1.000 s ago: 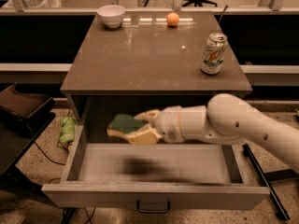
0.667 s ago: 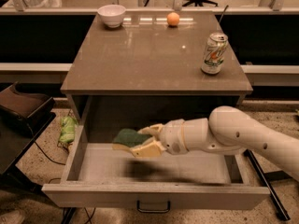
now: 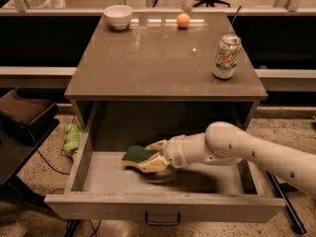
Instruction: Place sponge into top drawer
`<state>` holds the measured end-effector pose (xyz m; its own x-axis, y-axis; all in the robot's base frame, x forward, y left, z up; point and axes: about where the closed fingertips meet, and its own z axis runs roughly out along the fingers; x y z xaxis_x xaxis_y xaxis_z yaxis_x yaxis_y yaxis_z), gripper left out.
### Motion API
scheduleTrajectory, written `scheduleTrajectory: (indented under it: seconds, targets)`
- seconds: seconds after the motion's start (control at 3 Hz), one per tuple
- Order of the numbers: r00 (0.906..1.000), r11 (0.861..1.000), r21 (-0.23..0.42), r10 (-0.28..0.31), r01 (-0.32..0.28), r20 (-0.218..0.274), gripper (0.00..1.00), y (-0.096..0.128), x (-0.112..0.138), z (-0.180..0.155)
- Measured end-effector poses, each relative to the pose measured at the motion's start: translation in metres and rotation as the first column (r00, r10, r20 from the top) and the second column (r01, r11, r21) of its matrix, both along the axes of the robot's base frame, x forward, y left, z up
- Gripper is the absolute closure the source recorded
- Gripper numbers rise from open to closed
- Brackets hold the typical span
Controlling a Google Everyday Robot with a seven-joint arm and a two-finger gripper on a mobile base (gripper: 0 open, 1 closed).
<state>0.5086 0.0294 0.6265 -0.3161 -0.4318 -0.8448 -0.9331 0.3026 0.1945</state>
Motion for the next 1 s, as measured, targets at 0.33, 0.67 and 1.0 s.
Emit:
scheduleTrajectory:
  seconds: [0.33,0.67,1.0]
  targets:
    - [0.9999,1.000,-0.003,-0.015,0.015,0.008,0.86,0.0010,0.0054,-0.0056]
    - [0.9999,1.000,-0.003,-0.011,0.011,0.007,0.62,0.0027,0.0049,-0.0064]
    - [1.0000,1.000,-0.003,-0.007,0.007,0.006,0.39,0.0046,0.0042,-0.0066]
